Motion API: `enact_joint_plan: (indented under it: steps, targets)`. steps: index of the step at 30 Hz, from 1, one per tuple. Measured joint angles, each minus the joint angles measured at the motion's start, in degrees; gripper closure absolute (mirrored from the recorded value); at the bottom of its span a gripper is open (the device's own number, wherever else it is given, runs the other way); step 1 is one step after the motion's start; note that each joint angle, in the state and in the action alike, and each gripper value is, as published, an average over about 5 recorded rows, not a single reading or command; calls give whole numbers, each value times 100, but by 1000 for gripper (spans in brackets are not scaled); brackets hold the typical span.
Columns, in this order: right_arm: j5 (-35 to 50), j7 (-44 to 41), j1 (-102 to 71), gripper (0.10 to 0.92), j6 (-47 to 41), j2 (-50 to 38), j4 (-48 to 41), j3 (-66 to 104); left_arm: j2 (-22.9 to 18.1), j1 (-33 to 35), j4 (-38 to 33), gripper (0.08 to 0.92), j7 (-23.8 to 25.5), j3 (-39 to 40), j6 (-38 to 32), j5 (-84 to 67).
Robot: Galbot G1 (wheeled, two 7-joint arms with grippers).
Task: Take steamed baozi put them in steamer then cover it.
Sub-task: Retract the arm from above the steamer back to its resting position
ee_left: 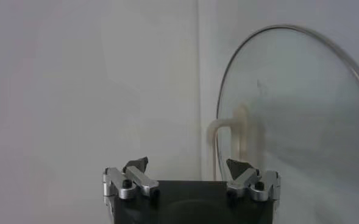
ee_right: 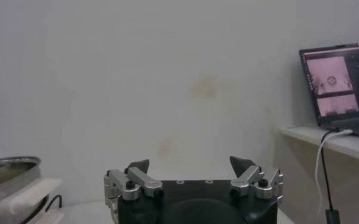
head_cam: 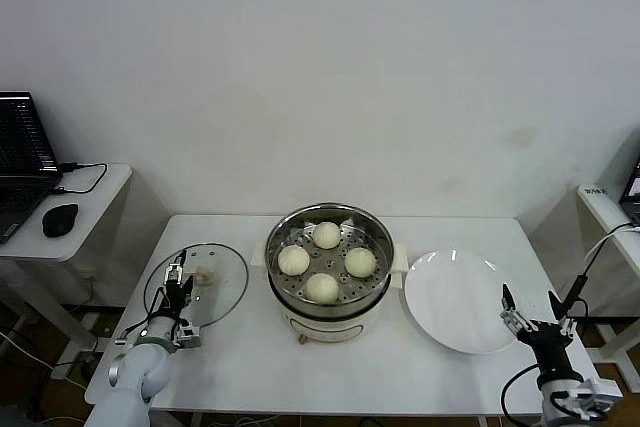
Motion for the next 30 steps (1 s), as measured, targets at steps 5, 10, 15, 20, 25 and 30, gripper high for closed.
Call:
enact_joint_plan:
  steps: [5,10,15,20,25,30]
  targets:
    - [-3,0,13,203,1,15,-30,0,-40,-130,131,177,-6,25,100,5]
    - [-9,-1,36,203,8,27,-70,-4,-94,-257,244,177,-28,43,220,9]
    - [-14,-4,45,202,10,36,-97,-7,-158,-368,348,177,-95,59,329,-11]
    - [-16,-6,50,203,5,30,-128,-5,-227,-482,469,177,-179,71,420,-38]
    - [-14,-7,69,202,-16,17,-139,0,-274,-586,620,177,-233,83,474,-70]
    - [-15,-12,33,203,-19,-10,-137,10,-260,-604,735,187,-250,109,481,-131]
